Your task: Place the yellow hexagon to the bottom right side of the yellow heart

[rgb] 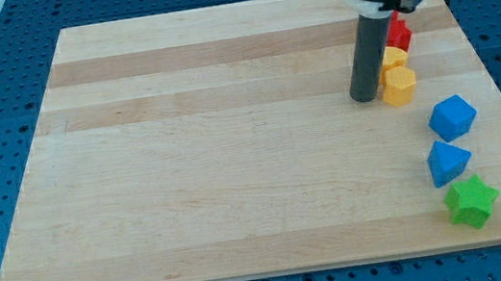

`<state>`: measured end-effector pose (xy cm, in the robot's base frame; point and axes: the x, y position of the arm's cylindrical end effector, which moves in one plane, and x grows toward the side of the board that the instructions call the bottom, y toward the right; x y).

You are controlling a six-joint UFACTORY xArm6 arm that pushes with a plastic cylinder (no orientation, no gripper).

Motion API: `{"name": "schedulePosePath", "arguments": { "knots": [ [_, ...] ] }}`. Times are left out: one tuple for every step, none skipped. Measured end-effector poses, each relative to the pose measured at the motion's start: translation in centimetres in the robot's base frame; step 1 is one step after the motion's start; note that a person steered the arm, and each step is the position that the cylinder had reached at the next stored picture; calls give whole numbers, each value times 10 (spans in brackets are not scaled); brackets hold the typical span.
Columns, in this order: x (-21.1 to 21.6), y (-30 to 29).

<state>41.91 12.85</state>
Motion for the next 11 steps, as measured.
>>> {"name": "schedulePosePath", "arguments": {
  "knots": [
    [0, 9],
    [0, 13],
    [0, 14],
    [0, 18],
    [0, 19],
    [0, 20],
    [0, 28],
    [0, 23],
    [-4, -38],
    [-27, -17],
    [-30, 4]
  ]
}}
